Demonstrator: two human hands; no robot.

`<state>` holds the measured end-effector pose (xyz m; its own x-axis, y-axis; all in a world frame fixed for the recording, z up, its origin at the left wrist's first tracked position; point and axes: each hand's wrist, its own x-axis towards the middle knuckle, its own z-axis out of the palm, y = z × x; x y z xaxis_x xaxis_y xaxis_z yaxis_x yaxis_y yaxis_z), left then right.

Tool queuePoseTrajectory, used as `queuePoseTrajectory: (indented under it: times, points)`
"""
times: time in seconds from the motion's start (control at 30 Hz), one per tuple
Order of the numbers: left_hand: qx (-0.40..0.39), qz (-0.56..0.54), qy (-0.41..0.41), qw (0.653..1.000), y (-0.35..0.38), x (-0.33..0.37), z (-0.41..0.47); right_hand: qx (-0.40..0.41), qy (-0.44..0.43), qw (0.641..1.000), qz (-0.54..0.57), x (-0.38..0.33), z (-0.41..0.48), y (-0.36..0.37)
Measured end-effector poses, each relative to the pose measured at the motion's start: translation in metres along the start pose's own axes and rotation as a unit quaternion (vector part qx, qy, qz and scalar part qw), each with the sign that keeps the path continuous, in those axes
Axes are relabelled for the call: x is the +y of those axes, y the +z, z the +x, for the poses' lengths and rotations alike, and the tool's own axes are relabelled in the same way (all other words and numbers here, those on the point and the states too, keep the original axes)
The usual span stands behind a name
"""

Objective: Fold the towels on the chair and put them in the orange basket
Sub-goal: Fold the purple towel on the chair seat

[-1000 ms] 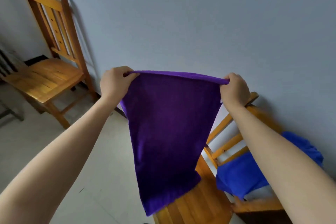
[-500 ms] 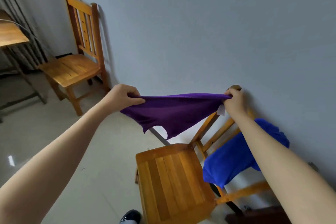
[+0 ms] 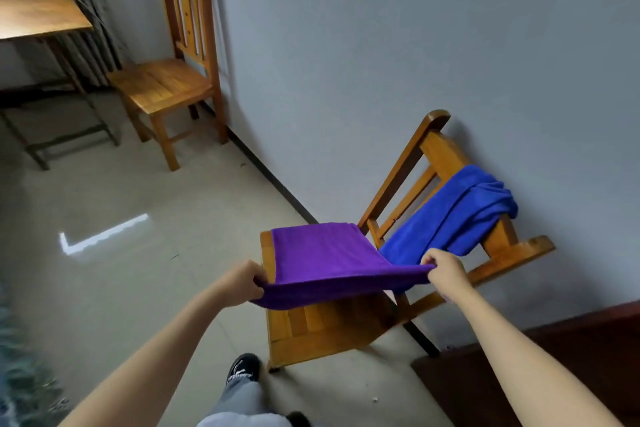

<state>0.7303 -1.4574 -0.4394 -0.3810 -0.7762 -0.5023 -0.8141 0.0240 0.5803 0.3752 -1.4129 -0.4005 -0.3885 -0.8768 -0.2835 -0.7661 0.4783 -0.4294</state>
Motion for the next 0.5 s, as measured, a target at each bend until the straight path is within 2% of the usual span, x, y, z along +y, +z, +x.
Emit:
queuePoseTrajectory:
  times: [0.17, 0.23, 0.3, 0.37, 0.5]
  points:
    - [0.015, -0.123, -0.069, 0.99, 0.041, -0.032, -0.006, -0.048, 0.033, 0.998, 0.035, 0.049, -0.021, 0.025]
    - [0.021, -0.252, -0.079, 0.964, 0.054, -0.04, -0.016, -0.07, 0.042, 0.996, 0.045, 0.062, -0.029, 0.034]
    - [0.032, -0.373, -0.089, 0.923, 0.064, -0.045, -0.029, -0.087, 0.061, 0.993, 0.06, 0.074, -0.037, 0.042]
    - [0.036, -0.409, -0.096, 0.907, 0.074, -0.051, -0.039, -0.101, 0.082, 0.989, 0.076, 0.087, -0.042, 0.051]
    - [-0.02, -0.419, -0.115, 0.9, 0.09, -0.055, -0.049, -0.112, 0.092, 0.986, 0.083, 0.099, -0.051, 0.062]
